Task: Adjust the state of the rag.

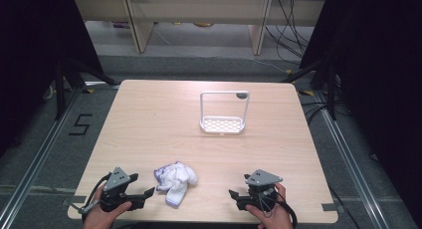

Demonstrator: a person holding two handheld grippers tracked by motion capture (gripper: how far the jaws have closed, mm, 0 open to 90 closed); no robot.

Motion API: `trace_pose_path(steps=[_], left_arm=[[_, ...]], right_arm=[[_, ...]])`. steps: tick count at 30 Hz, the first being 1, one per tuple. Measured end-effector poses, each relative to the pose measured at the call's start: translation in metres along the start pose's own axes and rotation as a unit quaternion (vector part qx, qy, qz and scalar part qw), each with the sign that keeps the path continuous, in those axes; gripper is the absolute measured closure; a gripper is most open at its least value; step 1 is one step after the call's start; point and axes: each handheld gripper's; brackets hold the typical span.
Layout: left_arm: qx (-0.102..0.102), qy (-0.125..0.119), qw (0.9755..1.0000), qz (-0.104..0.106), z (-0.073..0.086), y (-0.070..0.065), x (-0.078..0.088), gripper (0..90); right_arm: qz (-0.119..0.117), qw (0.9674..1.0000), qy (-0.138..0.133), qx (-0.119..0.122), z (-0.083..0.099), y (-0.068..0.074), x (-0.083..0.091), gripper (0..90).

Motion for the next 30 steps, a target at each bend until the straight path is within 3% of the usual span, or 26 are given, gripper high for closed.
trace_pose_path(steps=[4,5,7,8,9,11,14,15,18,20,21,22,23,26,30], left_arm=[[-0.005,0.004,1.0,0.005,0.0,-0.001,-0.001,20.7],[-0.018,0.015,0.9997,0.012,-0.001,0.001,0.0,21.0],[-0.004,0.001,0.9999,0.011,0.0,-0.002,-0.002,21.5],[-0.014,0.01,0.9997,0.015,0.0,-0.002,-0.002,21.7],[-0.007,0.006,0.9998,0.015,0.0,-0.003,-0.003,21.9],[-0.027,0.023,0.9991,0.021,0.0,-0.001,-0.002,22.0],[-0.011,0.012,0.9996,0.022,0.0,-0.004,-0.004,22.0],[-0.011,0.012,0.9996,0.023,0.0,-0.003,-0.004,22.0],[-0.003,0.006,0.9998,0.02,0.0,-0.003,-0.006,21.9],[-0.014,0.016,0.9995,0.022,0.0,0.001,-0.005,21.8],[0.005,0.001,0.9998,0.018,0.001,0.0,-0.007,21.8],[-0.013,0.015,0.9996,0.02,0.0,0.003,-0.004,21.8],[0.003,0.001,0.9998,0.018,0.0,0.002,-0.006,21.8],[0.005,-0.006,0.9998,0.017,-0.001,0.001,-0.005,21.9],[0.004,-0.002,0.9995,0.03,-0.001,-0.001,-0.005,23.2]], right_arm=[[-0.011,0.9999,-0.002,0.004,0.0,0.001,-0.001,29.9],[-0.009,0.9999,-0.003,0.003,0.0,0.001,-0.001,30.4],[-0.012,0.9999,0.0,0.0,0.0,0.001,-0.003,30.8],[-0.012,0.9999,0.002,-0.001,-0.001,0.0,-0.003,31.9],[-0.012,0.9999,0.001,-0.003,-0.001,0.0,-0.003,32.8],[-0.012,0.9999,-0.008,0.003,-0.001,-0.001,-0.004,33.0],[-0.014,0.9999,0.0,-0.004,-0.002,0.0,-0.005,34.1],[-0.016,0.9998,-0.006,0.009,-0.003,-0.002,-0.008,35.6],[-0.027,0.9995,-0.007,0.011,-0.007,0.0,-0.013,38.1],[-0.043,0.9988,-0.008,0.022,-0.011,0.004,-0.021,41.5],[-0.052,0.9981,-0.008,0.031,-0.013,0.006,-0.025,43.7],[-0.061,0.9975,-0.001,0.035,-0.015,0.01,-0.031,44.8],[-0.068,0.997,-0.002,0.037,-0.017,0.013,-0.036,45.7],[-0.094,0.9941,-0.009,0.053,-0.026,0.021,-0.05,48.4],[-0.109,0.9919,-0.009,0.065,-0.037,0.033,-0.067,51.1]])
Point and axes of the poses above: each handheld gripper's, and its own axes: x roughly backward along the jaws, z roughly out of its underside, y roughly to its left, and after that the axes turned 12 degrees about -y, right-handed
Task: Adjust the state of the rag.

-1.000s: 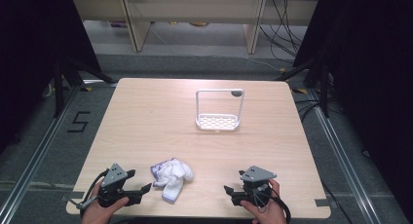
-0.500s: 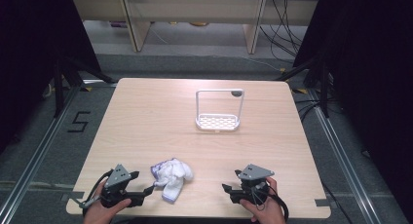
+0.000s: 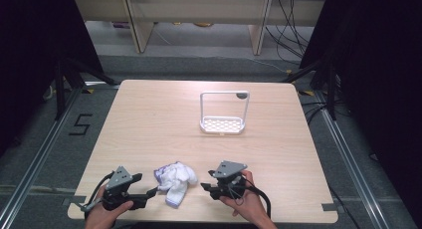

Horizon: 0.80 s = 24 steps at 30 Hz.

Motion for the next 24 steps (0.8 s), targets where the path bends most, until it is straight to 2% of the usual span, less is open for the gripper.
trace_pose_path(steps=[2,3,4,6,9,10,11,12,13,14,16,17,19,21,24], left_arm=[[0.025,-0.008,0.9995,0.019,0.0,-0.004,0.0,25.2],[0.028,-0.004,0.9991,0.031,-0.002,-0.005,0.001,26.2],[0.029,-0.011,0.9988,0.039,-0.002,-0.007,0.0,27.6],[0.004,-0.011,0.9987,0.049,-0.003,-0.013,-0.001,30.4],[0.016,-0.013,0.9979,0.061,-0.002,-0.018,-0.004,34.1],[0.018,-0.011,0.997,0.075,-0.001,-0.024,-0.009,35.5],[0.012,-0.006,0.9966,0.081,-0.001,-0.028,-0.012,36.4],[0.007,-0.006,0.9967,0.081,-0.001,-0.03,-0.014,37.8],[-0.002,-0.006,0.9968,0.08,0.0,-0.035,-0.017,38.5],[-0.013,0.006,0.9966,0.081,-0.001,-0.037,-0.019,38.5],[-0.03,0.009,0.9962,0.081,0.0,-0.039,-0.025,38.5],[-0.028,0.011,0.9967,0.075,0.001,-0.04,-0.028,38.7],[-0.026,0.018,0.9969,0.072,0.003,-0.041,-0.031,41.4],[-0.04,0.028,0.9958,0.078,0.003,-0.042,-0.035,42.9],[-0.04,0.032,0.9959,0.075,0.001,-0.042,-0.041,46.2]], right_arm=[[-0.003,0.9999,-0.001,0.01,-0.003,0.001,-0.008,51.5],[-0.008,0.9999,0.003,0.014,-0.003,0.001,-0.011,51.9],[-0.01,0.9998,0.002,0.016,-0.003,0.001,-0.014,52.2],[-0.012,0.9998,0.0,0.017,-0.004,0.003,-0.019,52.6],[-0.013,0.9998,0.007,0.014,-0.006,0.005,-0.021,52.8],[-0.014,0.9998,0.006,0.009,-0.006,0.006,-0.024,52.8],[-0.017,0.9996,0.009,0.021,-0.006,0.004,-0.025,53.0],[-0.014,0.9998,0.009,0.012,-0.006,0.004,-0.026,53.2],[-0.017,0.9997,0.011,0.016,-0.007,0.002,-0.027,53.3],[-0.017,0.9998,0.003,0.008,-0.006,0.0,-0.029,53.5],[-0.02,0.9997,0.01,0.003,-0.007,-0.002,-0.031,53.8],[-0.018,0.9997,0.013,-0.005,-0.007,-0.002,-0.032,54.0],[-0.021,0.9996,0.018,0.003,-0.006,-0.002,-0.037,54.0],[-0.026,0.9994,0.022,-0.004,-0.006,-0.002,-0.04,54.1],[-0.033,0.9993,0.019,0.004,-0.007,-0.002,-0.046,54.8]])
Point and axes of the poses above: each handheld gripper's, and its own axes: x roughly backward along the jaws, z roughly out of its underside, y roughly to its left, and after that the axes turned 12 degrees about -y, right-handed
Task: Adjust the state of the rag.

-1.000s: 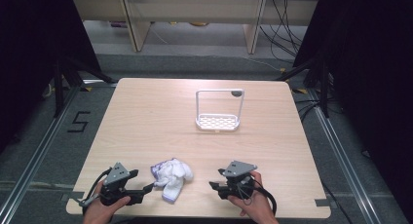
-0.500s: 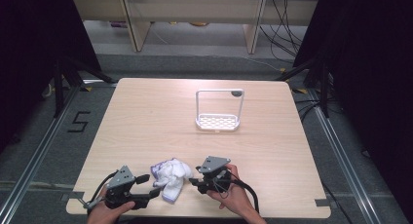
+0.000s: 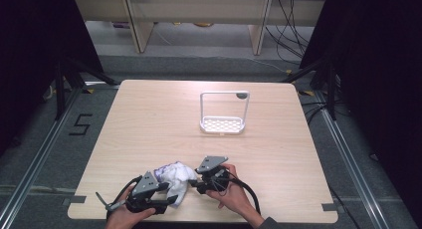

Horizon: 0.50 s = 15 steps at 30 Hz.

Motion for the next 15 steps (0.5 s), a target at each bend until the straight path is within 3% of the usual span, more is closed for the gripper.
trace_pose_path(steps=[1,2,5,7,10,11,12,14,15], left_arm=[[-0.006,0.004,1.0,0.0,0.0,0.001,-0.002,48.7],[-0.018,0.011,0.9998,0.002,0.0,0.001,-0.005,52.8],[-0.052,0.022,0.9984,0.0,-0.001,0.001,-0.01,68.4],[-0.043,0.008,0.999,0.007,-0.003,0.003,-0.008,77.6],[-0.037,-0.017,0.9991,0.013,-0.011,0.003,0.003,81.8],[-0.032,-0.032,0.9988,0.018,-0.016,0.003,0.009,82.0],[-0.035,-0.032,0.9987,0.019,-0.021,0.003,0.014,82.3],[-0.051,-0.047,0.9971,0.032,-0.035,0.001,0.025,82.7],[-0.072,-0.048,0.9954,0.041,-0.046,-0.002,0.032,82.8]], right_arm=[[-0.001,1.0,-0.006,0.004,0.0,0.0,-0.003,55.4],[0.001,1.0,0.004,0.003,0.0,0.001,-0.005,57.0],[-0.005,0.9999,0.004,0.015,0.0,0.001,-0.009,70.1],[-0.006,0.9997,-0.002,0.024,-0.002,0.0,-0.005,77.1],[-0.013,0.9994,-0.017,0.027,-0.01,-0.007,0.01,80.9],[-0.004,0.9994,-0.022,0.028,-0.013,-0.008,0.015,81.2],[-0.007,0.9992,-0.032,0.022,-0.016,-0.01,0.025,81.6],[-0.027,0.9986,-0.044,0.012,-0.022,-0.012,0.039,82.2],[-0.031,0.9984,-0.047,0.008,-0.025,-0.011,0.048,82.4]])
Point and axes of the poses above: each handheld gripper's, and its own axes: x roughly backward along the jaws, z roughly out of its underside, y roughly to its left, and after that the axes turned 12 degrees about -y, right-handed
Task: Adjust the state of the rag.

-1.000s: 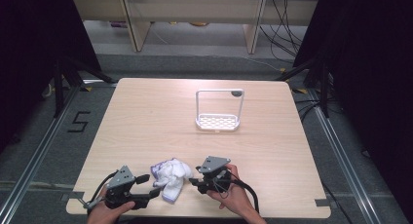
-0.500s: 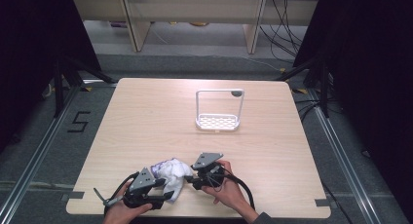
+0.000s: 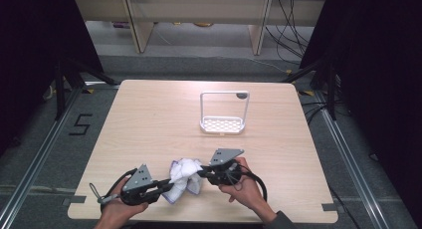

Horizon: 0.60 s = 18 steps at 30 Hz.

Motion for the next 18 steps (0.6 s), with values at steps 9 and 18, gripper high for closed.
trace_pose_path(steps=[9,18], left_arm=[[-0.035,-0.006,0.9973,0.065,-0.068,-0.004,0.008,83.7],[0.025,0.082,0.9954,0.043,-0.038,0.066,-0.096,83.6]], right_arm=[[-0.031,0.9994,-0.016,0.009,-0.047,0.012,0.075,83.4],[0.025,0.9959,0.081,-0.032,-0.018,-0.051,0.042,82.8]])
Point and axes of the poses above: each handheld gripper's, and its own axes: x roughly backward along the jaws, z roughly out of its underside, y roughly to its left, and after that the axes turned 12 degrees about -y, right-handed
